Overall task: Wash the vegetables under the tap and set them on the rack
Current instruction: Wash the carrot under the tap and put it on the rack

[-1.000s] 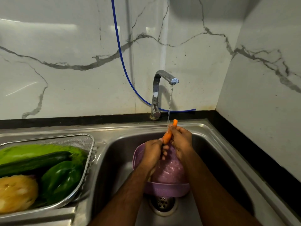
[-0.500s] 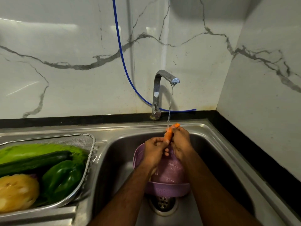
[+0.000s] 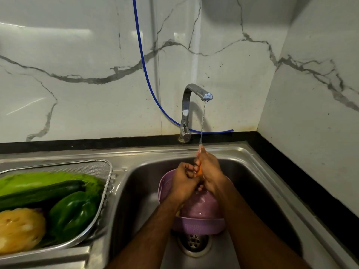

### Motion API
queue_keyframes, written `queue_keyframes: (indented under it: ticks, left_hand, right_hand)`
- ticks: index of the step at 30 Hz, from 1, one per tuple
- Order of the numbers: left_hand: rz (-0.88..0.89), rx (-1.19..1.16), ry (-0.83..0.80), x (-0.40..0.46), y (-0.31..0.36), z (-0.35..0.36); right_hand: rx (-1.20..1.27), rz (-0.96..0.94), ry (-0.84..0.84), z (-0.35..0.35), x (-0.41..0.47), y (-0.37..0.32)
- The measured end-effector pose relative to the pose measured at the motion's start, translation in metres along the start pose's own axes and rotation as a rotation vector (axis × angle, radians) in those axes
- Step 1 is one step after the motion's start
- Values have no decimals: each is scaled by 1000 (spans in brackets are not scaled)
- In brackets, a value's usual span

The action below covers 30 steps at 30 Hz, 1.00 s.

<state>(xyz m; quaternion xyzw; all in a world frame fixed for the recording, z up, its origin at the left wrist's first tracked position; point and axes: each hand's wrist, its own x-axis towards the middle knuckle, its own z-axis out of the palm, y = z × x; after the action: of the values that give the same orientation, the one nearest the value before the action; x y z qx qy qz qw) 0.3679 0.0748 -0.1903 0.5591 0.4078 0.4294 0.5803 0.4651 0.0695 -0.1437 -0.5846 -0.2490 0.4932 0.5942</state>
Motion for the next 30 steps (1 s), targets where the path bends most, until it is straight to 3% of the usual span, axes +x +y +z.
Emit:
queue_keyframes:
  ticks: [3, 8, 15, 18, 24, 30]
  left_hand:
    - [14, 60, -12, -1, -3, -1]
    - [19, 76, 55, 0, -3, 0]
    - [48, 121, 253, 4, 0, -3]
    - [72, 80, 258, 5, 2, -6]
    - [48, -167, 120, 1, 6, -7]
    - [20, -131, 107, 0, 3, -6]
  right_hand:
    - [-125, -9, -2, 3, 1, -2]
    - [-55, -59, -62, 6, 0, 2]
    - [-65, -197, 71, 6, 1, 4]
    - [120, -164, 63, 7, 3, 2]
    - [558, -47, 33, -3, 5, -4]
    - [725, -21, 90, -11, 7, -4]
